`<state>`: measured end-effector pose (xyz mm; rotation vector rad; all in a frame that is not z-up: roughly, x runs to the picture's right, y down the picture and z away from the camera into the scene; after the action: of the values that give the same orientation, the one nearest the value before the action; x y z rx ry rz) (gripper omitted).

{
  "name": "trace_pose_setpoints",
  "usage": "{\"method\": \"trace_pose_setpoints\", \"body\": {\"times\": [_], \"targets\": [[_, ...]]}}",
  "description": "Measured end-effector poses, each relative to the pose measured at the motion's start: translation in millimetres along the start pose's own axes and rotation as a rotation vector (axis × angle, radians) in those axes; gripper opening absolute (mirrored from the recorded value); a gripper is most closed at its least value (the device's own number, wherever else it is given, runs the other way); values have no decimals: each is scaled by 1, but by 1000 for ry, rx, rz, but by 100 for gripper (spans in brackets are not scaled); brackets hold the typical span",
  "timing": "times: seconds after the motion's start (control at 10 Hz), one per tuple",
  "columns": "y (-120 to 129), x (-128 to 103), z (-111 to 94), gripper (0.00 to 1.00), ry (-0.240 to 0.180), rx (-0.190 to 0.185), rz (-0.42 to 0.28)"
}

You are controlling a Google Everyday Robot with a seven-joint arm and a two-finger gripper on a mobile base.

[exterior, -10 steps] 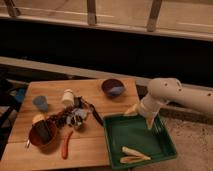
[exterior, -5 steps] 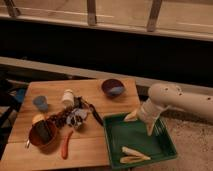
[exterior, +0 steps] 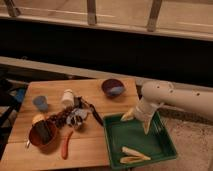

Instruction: Place banana in metal cup

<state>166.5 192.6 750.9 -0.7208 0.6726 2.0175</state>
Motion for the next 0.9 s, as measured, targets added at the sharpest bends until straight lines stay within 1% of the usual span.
{"method": "trace_pose_setpoints", "body": {"times": [0.4, 0.6, 0.7, 0.9], "targets": [[-32, 19, 10, 80, 28, 16, 36], [-34, 34, 17, 80, 45, 16, 49], [-41, 42, 20, 80, 56, 18, 64], [-43, 57, 27, 80, 77, 12, 75]]}}
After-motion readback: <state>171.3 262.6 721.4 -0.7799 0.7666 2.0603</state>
